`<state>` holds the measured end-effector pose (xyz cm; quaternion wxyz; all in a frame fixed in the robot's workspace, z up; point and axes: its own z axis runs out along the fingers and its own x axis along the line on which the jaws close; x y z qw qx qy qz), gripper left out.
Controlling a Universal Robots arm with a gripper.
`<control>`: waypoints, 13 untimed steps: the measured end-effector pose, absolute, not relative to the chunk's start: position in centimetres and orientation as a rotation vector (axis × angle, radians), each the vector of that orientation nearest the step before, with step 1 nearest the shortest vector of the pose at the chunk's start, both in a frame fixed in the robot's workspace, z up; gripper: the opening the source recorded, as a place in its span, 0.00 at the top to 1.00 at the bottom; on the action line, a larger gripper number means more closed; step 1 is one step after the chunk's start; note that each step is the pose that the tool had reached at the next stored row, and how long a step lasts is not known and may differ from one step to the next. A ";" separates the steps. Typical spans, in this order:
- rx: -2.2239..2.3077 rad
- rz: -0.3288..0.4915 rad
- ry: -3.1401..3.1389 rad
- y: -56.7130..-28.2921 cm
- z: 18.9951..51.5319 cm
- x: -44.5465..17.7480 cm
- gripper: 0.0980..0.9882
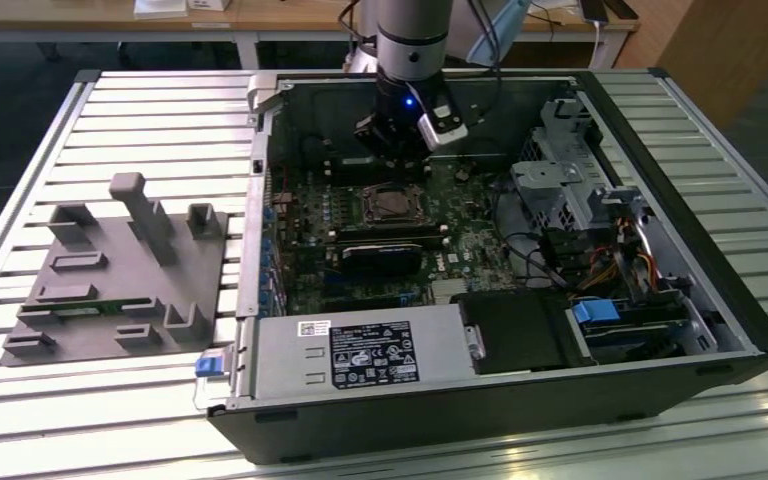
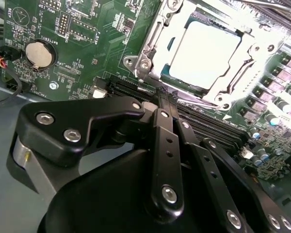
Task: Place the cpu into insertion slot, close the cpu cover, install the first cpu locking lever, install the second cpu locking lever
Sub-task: 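Install the first cpu locking lever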
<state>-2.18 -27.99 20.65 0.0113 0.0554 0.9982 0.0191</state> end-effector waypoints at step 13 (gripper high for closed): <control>0.173 0.059 3.114 -28.0 20.0 -2.1 0.99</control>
